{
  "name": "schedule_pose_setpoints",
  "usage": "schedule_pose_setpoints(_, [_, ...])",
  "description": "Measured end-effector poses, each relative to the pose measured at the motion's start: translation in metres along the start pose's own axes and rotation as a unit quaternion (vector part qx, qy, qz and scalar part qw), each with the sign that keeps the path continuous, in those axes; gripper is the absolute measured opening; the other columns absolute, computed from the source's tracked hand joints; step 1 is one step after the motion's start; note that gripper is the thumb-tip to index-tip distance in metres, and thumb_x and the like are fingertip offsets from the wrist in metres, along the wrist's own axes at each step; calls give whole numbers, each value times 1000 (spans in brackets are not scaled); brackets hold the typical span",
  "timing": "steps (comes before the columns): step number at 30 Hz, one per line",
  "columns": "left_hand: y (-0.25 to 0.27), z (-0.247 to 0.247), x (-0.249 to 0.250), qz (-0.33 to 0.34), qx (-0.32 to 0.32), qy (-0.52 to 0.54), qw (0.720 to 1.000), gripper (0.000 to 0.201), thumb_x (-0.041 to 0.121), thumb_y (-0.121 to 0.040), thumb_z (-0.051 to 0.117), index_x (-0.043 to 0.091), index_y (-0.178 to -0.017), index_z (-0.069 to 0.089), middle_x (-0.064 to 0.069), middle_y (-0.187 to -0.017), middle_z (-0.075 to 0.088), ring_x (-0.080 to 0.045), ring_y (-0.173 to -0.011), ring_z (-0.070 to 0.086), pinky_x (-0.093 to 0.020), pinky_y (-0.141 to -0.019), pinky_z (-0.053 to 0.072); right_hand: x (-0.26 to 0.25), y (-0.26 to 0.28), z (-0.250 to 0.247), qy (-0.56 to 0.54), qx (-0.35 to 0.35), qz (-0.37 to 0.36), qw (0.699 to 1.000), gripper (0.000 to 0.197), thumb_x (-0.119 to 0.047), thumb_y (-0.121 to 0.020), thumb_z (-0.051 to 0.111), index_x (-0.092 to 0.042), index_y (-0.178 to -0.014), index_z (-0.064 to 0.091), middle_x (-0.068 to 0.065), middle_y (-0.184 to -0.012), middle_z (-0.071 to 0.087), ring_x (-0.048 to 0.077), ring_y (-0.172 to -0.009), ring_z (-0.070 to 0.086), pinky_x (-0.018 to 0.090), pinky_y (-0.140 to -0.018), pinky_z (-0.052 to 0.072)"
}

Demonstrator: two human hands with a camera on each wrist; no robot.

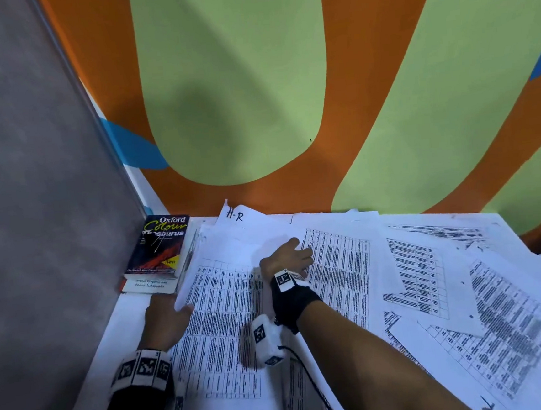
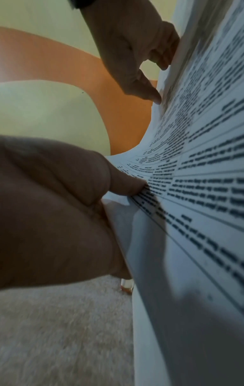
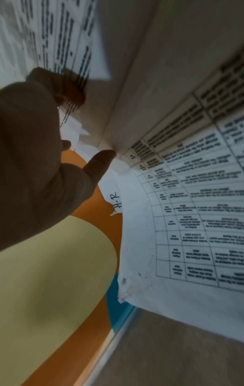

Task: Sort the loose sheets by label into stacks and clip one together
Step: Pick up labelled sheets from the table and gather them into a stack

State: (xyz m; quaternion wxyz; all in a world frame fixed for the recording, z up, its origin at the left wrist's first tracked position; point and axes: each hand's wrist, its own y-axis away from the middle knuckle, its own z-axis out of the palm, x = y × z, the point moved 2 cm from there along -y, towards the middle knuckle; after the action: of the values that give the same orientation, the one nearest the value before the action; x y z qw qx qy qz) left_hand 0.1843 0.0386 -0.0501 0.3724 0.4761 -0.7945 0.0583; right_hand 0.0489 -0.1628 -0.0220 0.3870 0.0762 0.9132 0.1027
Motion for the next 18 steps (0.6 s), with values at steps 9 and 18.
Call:
schedule_pose_setpoints(9, [18, 18, 27, 65, -12, -3, 998, 12, 10, -87, 65, -1, -85, 61, -14, -77, 57, -30, -69, 58, -29, -58, 44, 12, -12, -4, -35, -192, 18, 981, 23, -2, -82, 58, -4, -64, 45, 10, -70, 55, 25, -74, 57, 28, -65, 45])
schedule_pose_setpoints(18, [38, -4, 51, 195, 112, -65, 972, 13, 9, -84, 68, -4, -86, 68, -14, -107, 55, -36, -86, 57, -44, -72, 53, 20, -16, -28, -150, -174, -92, 969, 30, -13, -87, 59, 4, -111, 63, 11, -83, 71, 28, -77, 69, 37, -75, 58])
